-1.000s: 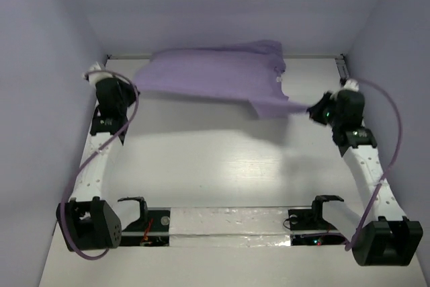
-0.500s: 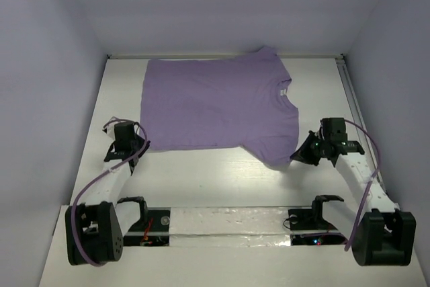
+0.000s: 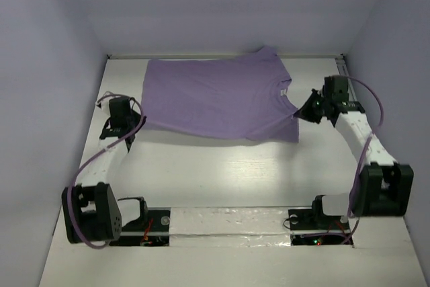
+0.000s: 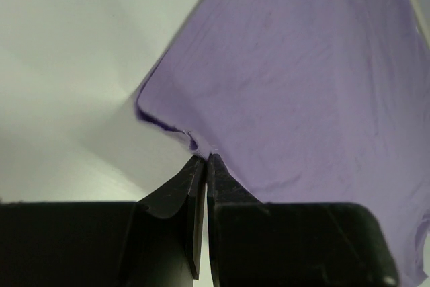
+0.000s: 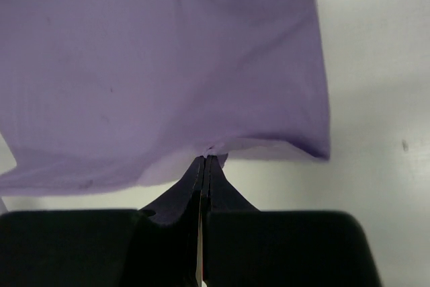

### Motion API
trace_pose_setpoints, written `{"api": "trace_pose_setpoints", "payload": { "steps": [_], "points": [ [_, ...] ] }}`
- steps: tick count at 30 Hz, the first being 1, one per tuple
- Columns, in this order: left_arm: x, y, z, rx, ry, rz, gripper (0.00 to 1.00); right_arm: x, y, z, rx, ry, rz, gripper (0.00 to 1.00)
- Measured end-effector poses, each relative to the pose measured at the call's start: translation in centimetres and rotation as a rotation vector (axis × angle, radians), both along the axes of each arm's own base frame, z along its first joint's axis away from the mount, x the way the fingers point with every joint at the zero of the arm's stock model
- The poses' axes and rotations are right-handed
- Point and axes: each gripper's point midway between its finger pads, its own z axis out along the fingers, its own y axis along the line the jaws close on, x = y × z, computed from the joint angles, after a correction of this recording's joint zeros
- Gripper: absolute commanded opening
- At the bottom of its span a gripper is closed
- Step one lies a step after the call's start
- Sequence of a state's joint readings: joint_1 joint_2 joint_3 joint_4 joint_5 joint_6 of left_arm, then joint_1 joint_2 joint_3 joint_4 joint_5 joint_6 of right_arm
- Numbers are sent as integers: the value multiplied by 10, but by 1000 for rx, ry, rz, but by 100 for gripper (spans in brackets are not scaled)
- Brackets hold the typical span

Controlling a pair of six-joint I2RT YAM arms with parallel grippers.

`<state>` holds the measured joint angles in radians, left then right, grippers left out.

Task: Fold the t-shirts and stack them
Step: Fold the tshirt

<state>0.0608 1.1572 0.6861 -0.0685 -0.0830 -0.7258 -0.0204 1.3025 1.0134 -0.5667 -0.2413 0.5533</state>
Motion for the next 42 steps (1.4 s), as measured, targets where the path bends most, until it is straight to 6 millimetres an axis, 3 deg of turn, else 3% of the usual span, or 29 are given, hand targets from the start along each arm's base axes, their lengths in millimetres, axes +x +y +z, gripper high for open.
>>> {"api": "trace_pose_setpoints", "payload": {
  "steps": [12,17,22,24,26,27,29,31,32,34,35,38,42],
  "points": [
    [77,6,-32,-2,89,4,0,187,-12,4,-68,-135,8,0],
    [98,7,-56,-5,134,4,0,247,-12,4,-78,-205,34,0],
    [109,8,-82,-5,193,6,0,291,-3,-18,-71,-228,76,0],
    [116,9,-86,-1,205,5,0,302,-2,-31,-70,-221,85,21],
    [125,10,-85,6,208,0,9,303,1,-46,-69,-197,91,46],
    [129,11,-84,15,207,-3,16,301,1,-51,-69,-183,92,51],
    [135,15,-77,36,197,-5,31,298,0,-54,-77,-170,95,50],
    [142,21,-67,64,180,-1,38,297,-1,-48,-81,-177,91,50],
    [146,24,-62,75,170,0,53,293,-1,-42,-82,-181,89,48],
    [149,30,-53,98,155,0,54,277,-3,-31,-88,-184,79,31],
    [148,32,-49,105,152,0,52,259,-4,-26,-91,-178,70,3],
    [131,33,-36,118,137,-15,49,200,-5,-7,-75,-171,28,0],
    [69,23,-40,87,157,-40,47,126,-3,4,-31,-201,-18,0]
  ]
}}
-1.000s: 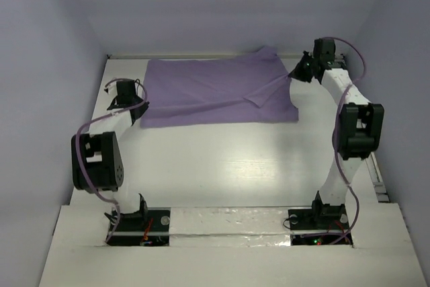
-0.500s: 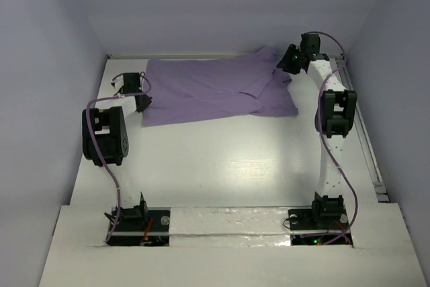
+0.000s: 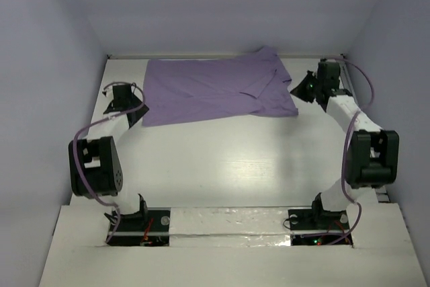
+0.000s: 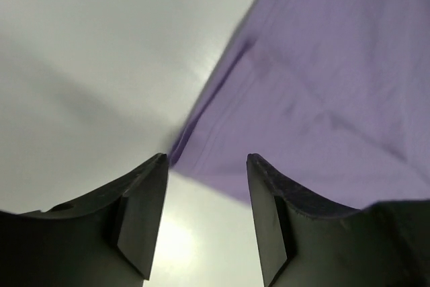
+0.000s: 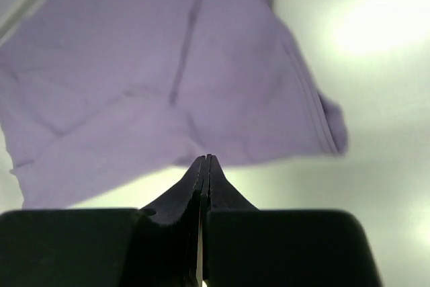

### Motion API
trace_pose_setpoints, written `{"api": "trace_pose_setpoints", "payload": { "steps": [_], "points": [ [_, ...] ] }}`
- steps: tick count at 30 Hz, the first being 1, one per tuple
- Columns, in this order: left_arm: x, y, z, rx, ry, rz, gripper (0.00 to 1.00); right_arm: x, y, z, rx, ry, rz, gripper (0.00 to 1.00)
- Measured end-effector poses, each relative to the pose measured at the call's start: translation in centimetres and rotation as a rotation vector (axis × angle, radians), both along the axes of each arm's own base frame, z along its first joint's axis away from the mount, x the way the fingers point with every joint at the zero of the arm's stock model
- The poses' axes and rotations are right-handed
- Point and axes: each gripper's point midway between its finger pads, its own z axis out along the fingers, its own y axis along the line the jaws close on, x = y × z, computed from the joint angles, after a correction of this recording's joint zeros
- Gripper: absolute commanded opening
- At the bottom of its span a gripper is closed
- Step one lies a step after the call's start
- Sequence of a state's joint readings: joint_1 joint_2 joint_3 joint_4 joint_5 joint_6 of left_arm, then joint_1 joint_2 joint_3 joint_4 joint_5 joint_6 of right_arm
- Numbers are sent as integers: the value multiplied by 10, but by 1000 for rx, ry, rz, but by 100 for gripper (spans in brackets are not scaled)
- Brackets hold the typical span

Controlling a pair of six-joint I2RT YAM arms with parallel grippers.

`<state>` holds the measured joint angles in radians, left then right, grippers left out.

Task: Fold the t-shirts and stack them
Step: Fold the tshirt

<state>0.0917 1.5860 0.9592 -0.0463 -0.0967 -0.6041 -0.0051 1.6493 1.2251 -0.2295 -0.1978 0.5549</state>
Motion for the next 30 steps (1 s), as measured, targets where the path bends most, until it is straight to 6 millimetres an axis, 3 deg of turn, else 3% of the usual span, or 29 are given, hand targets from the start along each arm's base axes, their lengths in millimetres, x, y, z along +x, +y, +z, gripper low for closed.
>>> {"api": "trace_pose_setpoints", "payload": {
  "steps": [1,2,5,7,9,13,19,22,25,28,29,30],
  "points": [
    [-15,-3,-6,-19,14,-6,47,-13,0,-5,8,9,-7,2],
    [-26,-6,-14,-33,32,-7,47,-24,0,-14,15,28,-17,14],
    [-51,-10,-40,-84,101,-8,47,-57,-8,-56,32,129,-70,37],
    [-59,-8,-51,-109,133,3,48,-74,-19,-80,47,196,-117,39],
    [-54,-6,-50,-122,112,10,48,-83,-30,-93,68,237,-163,40],
    [-40,-5,-50,-141,66,15,48,-74,-46,-100,94,226,-223,41],
    [-24,-10,-50,-176,15,8,40,-56,-44,-124,139,222,-238,43],
    [-20,-11,-51,-185,7,5,36,-42,-44,-123,154,196,-242,44],
    [-17,-11,-52,-192,5,6,25,-27,-45,-123,172,175,-254,37],
    [-16,-11,-55,-193,10,10,11,-19,-47,-127,186,167,-276,19],
    [-15,-11,-56,-197,11,12,1,-19,-47,-128,189,170,-283,13],
    [-14,-11,-56,-199,12,14,0,-19,-48,-128,191,172,-292,10]
  ]
}}
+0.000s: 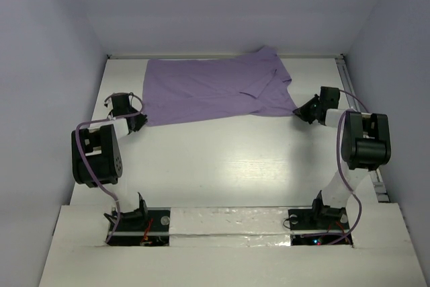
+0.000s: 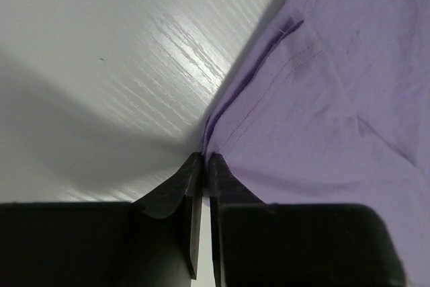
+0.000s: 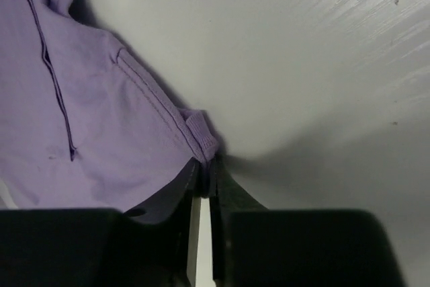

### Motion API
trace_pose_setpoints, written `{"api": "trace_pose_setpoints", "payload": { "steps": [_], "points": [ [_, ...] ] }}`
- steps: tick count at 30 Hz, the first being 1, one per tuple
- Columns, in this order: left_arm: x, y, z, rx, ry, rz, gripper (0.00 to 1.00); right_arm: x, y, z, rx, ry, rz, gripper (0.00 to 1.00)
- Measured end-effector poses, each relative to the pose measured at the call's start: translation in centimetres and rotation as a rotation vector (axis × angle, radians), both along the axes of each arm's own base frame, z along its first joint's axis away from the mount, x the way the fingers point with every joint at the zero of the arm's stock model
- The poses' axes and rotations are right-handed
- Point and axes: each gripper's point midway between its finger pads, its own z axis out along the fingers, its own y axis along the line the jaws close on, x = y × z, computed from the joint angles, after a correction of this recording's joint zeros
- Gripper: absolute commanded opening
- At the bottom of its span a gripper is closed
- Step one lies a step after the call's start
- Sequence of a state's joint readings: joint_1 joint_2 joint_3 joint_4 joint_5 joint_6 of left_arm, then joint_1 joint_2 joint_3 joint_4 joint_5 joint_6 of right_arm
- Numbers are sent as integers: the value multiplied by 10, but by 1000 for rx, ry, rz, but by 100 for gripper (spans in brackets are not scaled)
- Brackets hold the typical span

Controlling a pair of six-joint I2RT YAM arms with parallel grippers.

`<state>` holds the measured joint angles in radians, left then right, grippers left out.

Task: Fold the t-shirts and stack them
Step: Fold the tshirt

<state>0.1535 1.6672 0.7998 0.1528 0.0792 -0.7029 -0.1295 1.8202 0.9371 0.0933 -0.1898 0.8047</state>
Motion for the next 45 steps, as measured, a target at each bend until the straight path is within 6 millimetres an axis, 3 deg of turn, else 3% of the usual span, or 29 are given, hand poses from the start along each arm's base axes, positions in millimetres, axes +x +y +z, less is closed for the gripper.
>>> {"api": "trace_pose_setpoints", "payload": {
  "steps": [3,9,15,20,24,28,32,35,39,40,41,42,44,45],
  "points": [
    [4,1,1,3,2,0,0,0,-1,-1,2,5,-16,0],
    [7,8,6,36,20,4,0,-9,-9,3,-42,24,-55,0],
    [-1,18,8,50,40,10,0,-34,-16,26,-98,16,-70,0],
    [-22,19,26,88,27,-3,0,-70,-23,23,-141,59,-85,0],
    [-46,18,43,114,7,-9,0,-110,-25,20,-167,111,-95,3],
    [-80,13,43,112,25,-10,0,-146,-28,19,-174,168,-115,5],
    [-110,2,36,87,72,-20,0,-173,-32,17,-186,226,-138,22],
    [-114,-3,37,64,75,-20,0,-184,-33,20,-191,239,-144,37],
    [-121,-8,30,31,98,-13,0,-192,-36,21,-212,259,-141,49],
    [-124,-9,28,24,106,-11,11,-196,-36,20,-218,273,-136,52],
    [-127,-10,26,19,115,-9,11,-197,-36,20,-221,278,-133,52],
    [-129,-11,25,13,121,-3,25,-199,-37,23,-231,280,-125,52],
    [-130,-11,25,11,125,0,40,-199,-39,34,-253,264,-114,52],
    [-131,-10,26,10,124,6,53,-195,-40,46,-268,235,-106,49]
  ]
}}
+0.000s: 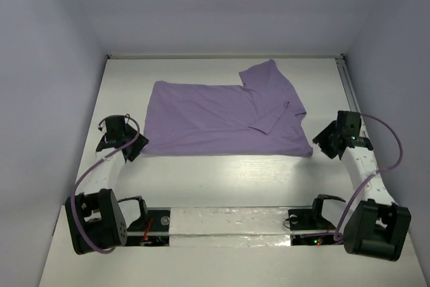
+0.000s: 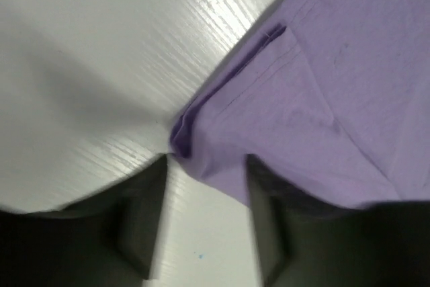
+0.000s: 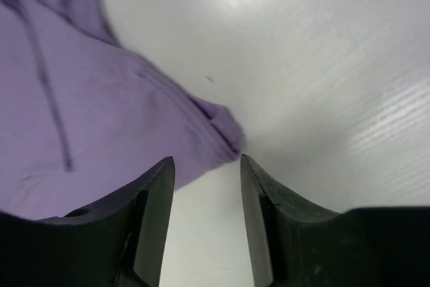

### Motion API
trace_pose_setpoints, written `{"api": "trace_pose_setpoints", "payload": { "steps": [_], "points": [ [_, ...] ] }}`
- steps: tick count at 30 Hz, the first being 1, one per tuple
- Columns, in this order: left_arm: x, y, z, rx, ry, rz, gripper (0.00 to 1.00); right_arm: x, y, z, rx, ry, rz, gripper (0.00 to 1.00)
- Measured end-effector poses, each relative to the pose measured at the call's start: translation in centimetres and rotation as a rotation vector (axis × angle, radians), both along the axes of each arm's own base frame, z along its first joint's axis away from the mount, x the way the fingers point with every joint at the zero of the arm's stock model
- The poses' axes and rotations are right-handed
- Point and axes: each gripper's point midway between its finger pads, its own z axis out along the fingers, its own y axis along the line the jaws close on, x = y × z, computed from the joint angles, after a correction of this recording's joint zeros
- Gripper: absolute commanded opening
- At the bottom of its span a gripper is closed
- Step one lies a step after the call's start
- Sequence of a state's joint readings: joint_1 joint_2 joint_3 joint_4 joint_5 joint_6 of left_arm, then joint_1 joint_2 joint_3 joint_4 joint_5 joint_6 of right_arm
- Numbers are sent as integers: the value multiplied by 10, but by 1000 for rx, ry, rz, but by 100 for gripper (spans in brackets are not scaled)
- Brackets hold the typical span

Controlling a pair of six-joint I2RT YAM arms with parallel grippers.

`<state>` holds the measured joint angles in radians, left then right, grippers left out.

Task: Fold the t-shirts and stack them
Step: Fold the tshirt

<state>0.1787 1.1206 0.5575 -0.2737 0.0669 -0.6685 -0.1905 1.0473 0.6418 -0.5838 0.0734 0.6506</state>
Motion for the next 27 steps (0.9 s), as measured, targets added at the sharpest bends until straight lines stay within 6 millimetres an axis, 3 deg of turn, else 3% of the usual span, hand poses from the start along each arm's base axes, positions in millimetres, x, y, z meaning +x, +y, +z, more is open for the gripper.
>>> {"api": "trace_pose_setpoints", "payload": {
  "steps": [1,2,3,4,7,9,11,14,18,19,21,23,27],
  "points": [
    [-1,0,1,3,-2,3,58,6,-1,12,-14,-36,15,44],
    [-2,1,4,7,-8,11,62,13,0,26,-16,-75,37,23],
    [-2,2,8,14,-19,16,66,20,2,40,-17,-118,66,8],
    [-3,5,11,28,-23,23,66,27,6,51,-7,-154,86,0],
    [5,10,34,69,-80,21,58,43,24,66,44,-227,167,0],
    [19,9,55,102,-131,2,44,47,43,64,87,-229,230,0],
    [32,-5,73,121,-189,-53,36,51,72,55,123,-204,322,0],
    [47,-57,86,98,-256,-199,31,53,130,35,177,-122,499,0],
    [53,-130,70,44,-234,-383,27,51,186,9,192,-33,649,0],
    [52,-141,63,34,-219,-409,27,50,190,4,192,-23,659,0],
    [51,-155,46,25,-178,-443,27,53,190,-2,183,-11,647,21],
    [52,-160,37,21,-162,-455,27,59,187,-4,169,-10,629,35],
    [57,-158,30,44,-166,-450,27,79,184,-7,140,-32,589,34]
  ]
}}
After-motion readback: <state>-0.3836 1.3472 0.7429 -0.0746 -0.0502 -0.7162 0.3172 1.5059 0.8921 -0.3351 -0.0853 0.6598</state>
